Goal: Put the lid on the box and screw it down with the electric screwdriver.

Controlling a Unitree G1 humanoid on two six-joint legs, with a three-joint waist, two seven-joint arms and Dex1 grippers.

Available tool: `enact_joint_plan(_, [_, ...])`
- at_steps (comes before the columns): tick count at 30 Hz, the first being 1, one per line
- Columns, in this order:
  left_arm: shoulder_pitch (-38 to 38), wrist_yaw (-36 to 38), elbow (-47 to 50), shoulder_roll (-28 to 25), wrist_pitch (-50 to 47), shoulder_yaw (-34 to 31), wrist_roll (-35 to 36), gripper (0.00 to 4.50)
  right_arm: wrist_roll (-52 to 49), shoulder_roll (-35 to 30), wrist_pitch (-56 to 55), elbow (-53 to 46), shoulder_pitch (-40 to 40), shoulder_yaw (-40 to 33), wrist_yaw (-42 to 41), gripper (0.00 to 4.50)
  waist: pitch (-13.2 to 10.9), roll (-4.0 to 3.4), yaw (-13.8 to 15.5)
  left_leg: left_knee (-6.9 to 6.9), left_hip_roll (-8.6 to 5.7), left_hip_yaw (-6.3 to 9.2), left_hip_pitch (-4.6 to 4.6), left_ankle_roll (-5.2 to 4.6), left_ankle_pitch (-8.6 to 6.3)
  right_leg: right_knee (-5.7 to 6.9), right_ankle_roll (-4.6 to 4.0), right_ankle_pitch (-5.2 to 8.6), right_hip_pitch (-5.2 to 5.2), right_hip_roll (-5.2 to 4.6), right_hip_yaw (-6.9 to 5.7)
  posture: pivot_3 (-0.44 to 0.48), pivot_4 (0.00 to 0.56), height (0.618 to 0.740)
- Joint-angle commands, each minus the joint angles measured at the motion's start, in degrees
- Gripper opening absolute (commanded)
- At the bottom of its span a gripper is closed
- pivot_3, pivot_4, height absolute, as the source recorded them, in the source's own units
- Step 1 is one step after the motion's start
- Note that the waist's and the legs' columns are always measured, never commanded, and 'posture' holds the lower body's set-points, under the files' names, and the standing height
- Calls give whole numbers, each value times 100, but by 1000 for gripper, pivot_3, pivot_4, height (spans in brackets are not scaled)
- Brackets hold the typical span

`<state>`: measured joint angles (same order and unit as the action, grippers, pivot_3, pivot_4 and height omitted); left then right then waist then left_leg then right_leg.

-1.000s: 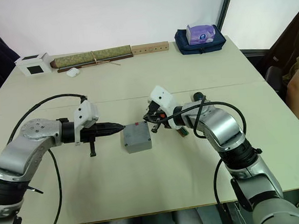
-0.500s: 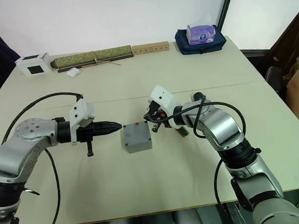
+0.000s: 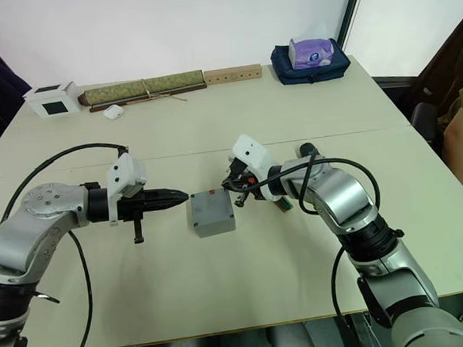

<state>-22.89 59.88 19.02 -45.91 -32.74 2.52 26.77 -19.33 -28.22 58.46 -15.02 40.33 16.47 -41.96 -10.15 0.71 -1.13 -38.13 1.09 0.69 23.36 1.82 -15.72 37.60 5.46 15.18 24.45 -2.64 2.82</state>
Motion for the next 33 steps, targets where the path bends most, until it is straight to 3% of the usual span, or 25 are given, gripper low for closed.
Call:
enact_joint_plan(1, [14, 30, 60, -58, 119, -190, 44, 0, -6, -13, -72, -199, 149, -12, -3, 18, 0, 0, -1, 0, 0, 0, 0, 0, 0, 0, 0, 0, 0, 0, 0, 0, 150, 740])
enact_joint_plan(20, [-40, -225, 333, 89, -124, 17, 5, 0, 314, -157, -382, 66, 53, 339, -171, 18, 0, 0, 2, 0, 0, 0, 0, 0, 0, 0, 0, 0, 0, 0, 0, 0, 150, 740])
enact_joint_plan(21, [-30, -229, 331, 99, -114, 20, -2, 0, 315, -163, -383, 63, 53, 334, -182, 557, 0, 0, 2, 0, 0, 0, 0, 0, 0, 0, 0, 0, 0, 0, 0, 0, 150, 740])
enact_joint_plan(22, [-24, -233, 330, 104, -108, 23, -5, 0, 316, -166, -383, 62, 53, 329, -190, 664, 0, 0, 2, 0, 0, 0, 0, 0, 0, 0, 0, 0, 0, 0, 0, 0, 150, 740])
enact_joint_plan(24, [-8, -242, 333, 111, -95, 29, -3, 0, 302, -188, -354, 37, 63, 301, -215, 1372, 0, 0, 2, 0, 0, 0, 0, 0, 0, 0, 0, 0, 0, 0, 0, 0, 150, 740])
enact_joint_plan(28, [17, -232, 304, 143, -23, 33, 11, 0, 223, -342, -192, -118, 163, 118, -286, 3065, 0, 0, 2, 0, 0, 0, 0, 0, 0, 0, 0, 0, 0, 0, 0, 0, 150, 740])
enact_joint_plan(32, [-11, -144, 242, 220, 148, 62, 17, 0, 25, -732, 463, -364, 539, -278, -326, 4455, -1, -1, 9, 0, -1, 0, 1, 0, 0, 0, 0, 0, 0, -1, 0, 0, 150, 740])
enact_joint_plan(33, [-37, -119, 226, 247, 187, 65, 38, 0, 2, -917, 674, -351, 669, -362, -353, 4455, -2, -3, 11, -1, -1, 0, 1, 0, 0, 0, 0, 0, 0, -2, 0, 0, 150, 740])
